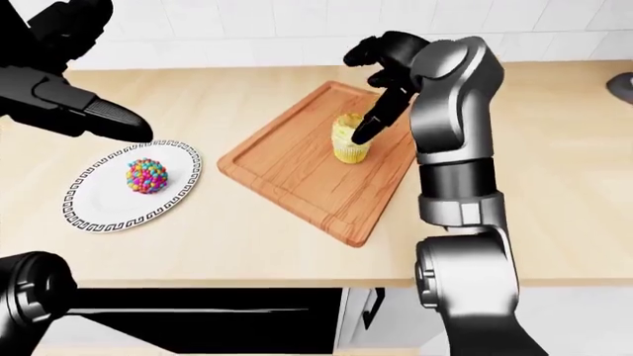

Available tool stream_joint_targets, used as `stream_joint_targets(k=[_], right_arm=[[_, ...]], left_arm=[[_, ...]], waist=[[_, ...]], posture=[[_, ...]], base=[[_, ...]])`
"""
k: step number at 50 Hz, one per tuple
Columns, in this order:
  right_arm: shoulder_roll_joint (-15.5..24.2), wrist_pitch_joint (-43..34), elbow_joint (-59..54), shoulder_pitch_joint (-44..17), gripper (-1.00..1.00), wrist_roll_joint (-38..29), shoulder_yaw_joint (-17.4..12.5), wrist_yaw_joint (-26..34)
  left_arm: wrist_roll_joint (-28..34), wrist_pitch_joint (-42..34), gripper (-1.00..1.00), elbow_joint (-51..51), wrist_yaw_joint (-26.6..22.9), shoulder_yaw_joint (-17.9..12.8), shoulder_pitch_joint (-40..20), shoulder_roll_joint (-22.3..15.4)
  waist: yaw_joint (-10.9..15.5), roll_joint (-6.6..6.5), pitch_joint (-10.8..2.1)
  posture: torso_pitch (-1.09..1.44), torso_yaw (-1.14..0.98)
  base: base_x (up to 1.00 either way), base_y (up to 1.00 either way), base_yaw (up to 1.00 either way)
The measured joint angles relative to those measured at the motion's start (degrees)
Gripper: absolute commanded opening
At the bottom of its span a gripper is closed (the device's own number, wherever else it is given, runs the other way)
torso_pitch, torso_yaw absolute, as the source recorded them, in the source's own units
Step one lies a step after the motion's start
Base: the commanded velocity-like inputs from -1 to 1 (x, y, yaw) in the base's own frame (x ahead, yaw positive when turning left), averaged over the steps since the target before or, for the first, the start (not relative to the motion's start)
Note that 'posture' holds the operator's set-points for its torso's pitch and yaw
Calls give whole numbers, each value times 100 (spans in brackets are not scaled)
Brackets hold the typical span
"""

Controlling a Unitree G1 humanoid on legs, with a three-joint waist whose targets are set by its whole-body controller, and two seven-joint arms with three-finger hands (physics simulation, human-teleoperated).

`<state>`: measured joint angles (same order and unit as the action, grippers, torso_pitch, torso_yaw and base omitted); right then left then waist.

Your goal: Move the dessert items from the plate to the tray.

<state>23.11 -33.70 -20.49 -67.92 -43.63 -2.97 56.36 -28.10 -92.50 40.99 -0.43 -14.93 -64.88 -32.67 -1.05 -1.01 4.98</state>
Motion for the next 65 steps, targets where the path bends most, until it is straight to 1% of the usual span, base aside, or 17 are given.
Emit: stream_joint_targets(k=[5, 8, 11, 15, 19, 22, 24, 28, 31, 34, 39, 41, 44, 48, 53, 60, 65], right_arm=[[258, -168, 491, -373, 89, -69, -101, 494], [413, -364, 1275, -269, 100, -126, -212, 875], [502, -635, 2080, -26, 100, -137, -318, 1285], [640, -995, 2679, 187, 100, -81, -448, 1643], [771, -1396, 3391, 407, 100, -15, -535, 1899], [806, -1626, 3747, 487, 100, 31, -503, 2032], [787, -1767, 3992, 594, 100, 58, -502, 2072], [751, -1899, 4162, 789, 100, 137, -491, 2043], [743, -1993, 4204, 872, 100, 181, -475, 1992], [707, -2096, 4324, 914, 100, 177, -396, 1990], [677, -2083, 4353, 931, 100, 211, -370, 1979], [626, -2070, 4339, 985, 100, 189, -381, 1930], [584, -2042, 4348, 988, 100, 215, -312, 1911], [577, -2033, 4316, 1007, 100, 211, -347, 1889], [582, -2077, 4295, 978, 100, 211, -347, 1887], [575, -2088, 4320, 958, 100, 211, -333, 1871], [550, -2053, 4306, 1018, 100, 233, -332, 1852]], left_arm=[[-64, 0, 100, 9, 1, 7, 31, -71], [-56, 0, 100, 39, -104, 7, 99, -224], [15, 0, 100, 56, -354, 0, 220, -527], [14, 0, 100, 114, -933, -58, 411, -1159], [21, 19, 100, 309, -1651, -165, 924, -1802], [211, 234, 100, 146, -2064, -30, 1145, -2173], [459, 621, 100, 81, -2347, 122, 1419, -2438], [1221, 1538, 100, -66, -3018, 468, 1865, -2644], [2186, 2572, 100, -421, -3544, 792, 2066, -2477], [3388, 3577, 100, -895, -4093, 1035, 1977, -1917], [4962, 4865, 100, -1951, -4931, 923, 1438, -1003], [5511, 5898, 100, -2941, -5002, 1098, 962, -802], [6170, 7061, 100, -3682, -5138, 936, 695, -477], [6530, 7880, 100, -3815, -5494, 756, 612, -289], [6560, 8485, 100, -3821, -5985, 686, 606, -219], [6632, 8953, 100, -4081, -6230, 699, 642, -19], [6701, 9235, 100, -4014, -6209, 777, 834, 195]], waist=[[5, -5, 5], [5, 22, -8], [0, 35, -9], [-2, 16, 11], [12, -32, 12], [8, -38, 3], [10, -40, -16], [31, -40, -33], [58, -39, -45], [81, -15, -48], [88, 63, -67], [118, 100, -87], [102, 117, -102], [99, 128, -96], [113, 111, -112], [118, 114, -112], [115, 110, -120]], posture=[[0, 0], [0, 0], [0, 0], [0, 0], [0, 0], [0, 0], [0, 0], [0, 0], [0, 0], [0, 0], [0, 0], [0, 0], [0, 0], [0, 0], [0, 0], [0, 0], [0, 0]], base=[[0, 0, 0], [0, 0, 0], [0, 0, 0], [0, 0, 0], [0, 0, 0], [0, 0, 0], [0, 0, 0], [0, 0, 0], [0, 0, 0], [0, 0, 0], [0, 0, 0], [0, 0, 0], [0, 0, 0], [0, 0, 0], [0, 0, 0], [0, 0, 0], [0, 0, 0]])
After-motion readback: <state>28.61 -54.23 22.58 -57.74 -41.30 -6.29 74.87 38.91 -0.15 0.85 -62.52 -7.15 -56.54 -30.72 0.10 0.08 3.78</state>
